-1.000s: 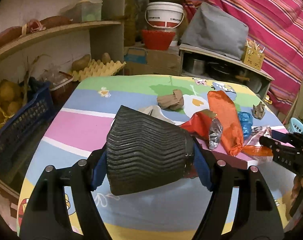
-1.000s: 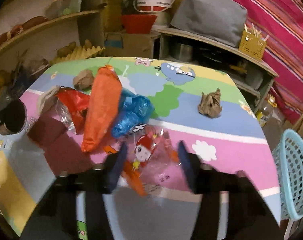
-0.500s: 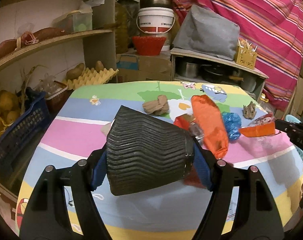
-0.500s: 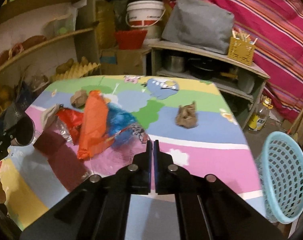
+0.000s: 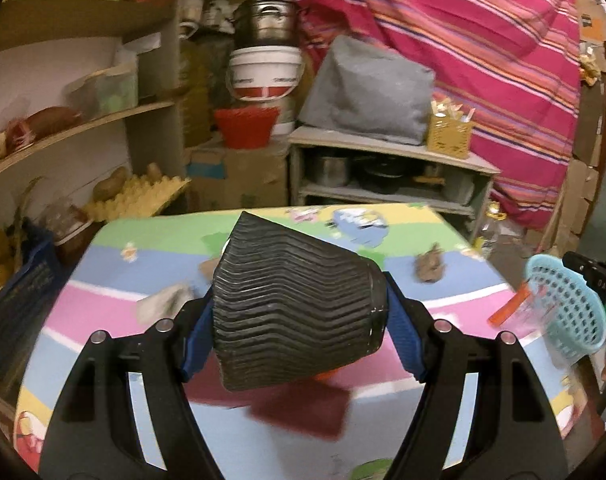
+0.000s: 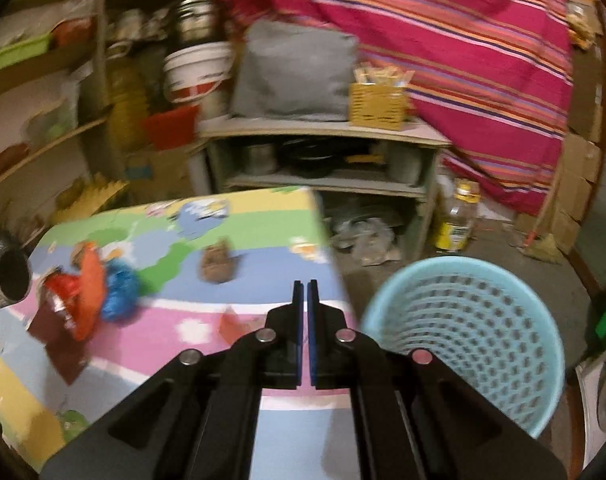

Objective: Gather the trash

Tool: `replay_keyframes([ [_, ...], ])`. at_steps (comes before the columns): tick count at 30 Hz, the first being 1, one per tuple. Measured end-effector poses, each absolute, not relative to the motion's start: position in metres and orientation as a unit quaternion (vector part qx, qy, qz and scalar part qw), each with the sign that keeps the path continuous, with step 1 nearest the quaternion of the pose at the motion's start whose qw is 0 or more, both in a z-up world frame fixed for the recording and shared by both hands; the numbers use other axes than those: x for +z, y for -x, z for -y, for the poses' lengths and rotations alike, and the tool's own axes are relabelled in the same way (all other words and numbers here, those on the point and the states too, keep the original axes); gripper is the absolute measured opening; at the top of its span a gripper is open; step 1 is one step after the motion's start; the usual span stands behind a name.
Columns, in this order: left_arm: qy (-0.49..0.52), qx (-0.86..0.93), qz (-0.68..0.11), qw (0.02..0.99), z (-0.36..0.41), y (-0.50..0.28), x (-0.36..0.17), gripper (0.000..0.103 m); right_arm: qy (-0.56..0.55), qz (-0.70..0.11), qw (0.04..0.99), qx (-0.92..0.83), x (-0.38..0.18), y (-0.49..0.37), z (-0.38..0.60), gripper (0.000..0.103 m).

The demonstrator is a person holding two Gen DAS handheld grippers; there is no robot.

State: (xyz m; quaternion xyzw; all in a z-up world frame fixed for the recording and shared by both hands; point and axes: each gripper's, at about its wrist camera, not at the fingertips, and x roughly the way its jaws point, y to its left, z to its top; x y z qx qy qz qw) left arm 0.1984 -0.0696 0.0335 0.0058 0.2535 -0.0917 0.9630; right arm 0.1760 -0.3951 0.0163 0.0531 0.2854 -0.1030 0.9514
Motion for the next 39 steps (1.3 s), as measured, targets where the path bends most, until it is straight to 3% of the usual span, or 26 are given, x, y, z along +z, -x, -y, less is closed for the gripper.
replay_keyframes([
  [8, -0.010, -0.130, -0.248, 0.960, 0.130, -0.199, 0.036, 0.072, -0.105, -0.297, 0.946, -0.076, 0.008, -0.168, 0.448, 0.006],
  [10, -0.014, -0.132, -0.251, 0.959, 0.135, -0.198, 0.033, 0.072, -0.109, -0.319, 0.940, -0.059, -0.001, -0.171, 0.441, 0.032],
  [11, -0.014, -0.132, -0.252, 0.959, 0.136, -0.199, 0.033, 0.072, -0.101, -0.322, 0.939, -0.062, -0.005, -0.170, 0.435, 0.070],
  [12, -0.015, -0.131, -0.253, 0.958, 0.136, -0.198, 0.032, 0.072, -0.084, -0.319, 0.942, -0.065, -0.006, -0.168, 0.427, 0.079],
  [19, -0.012, -0.106, -0.265, 0.958, 0.109, -0.191, 0.022, 0.072, -0.018, -0.335, 0.942, -0.025, -0.016, -0.166, 0.365, 0.081],
  [29, -0.002, -0.066, -0.266, 0.962, 0.050, -0.174, 0.023, 0.072, 0.049, -0.390, 0.918, -0.063, -0.029, -0.172, 0.348, 0.077],
  [34, 0.006, -0.056, -0.261, 0.964, 0.035, -0.171, 0.024, 0.072, 0.037, -0.411, 0.909, -0.065, -0.045, -0.183, 0.357, 0.039],
  [36, 0.007, -0.056, -0.264, 0.963, 0.034, -0.175, 0.023, 0.066, 0.027, -0.412, 0.909, -0.059, -0.049, -0.187, 0.359, 0.013],
  [39, 0.010, -0.059, -0.283, 0.957, 0.031, -0.181, 0.017, 0.064, 0.023, -0.403, 0.913, -0.055, -0.046, -0.190, 0.359, 0.003],
])
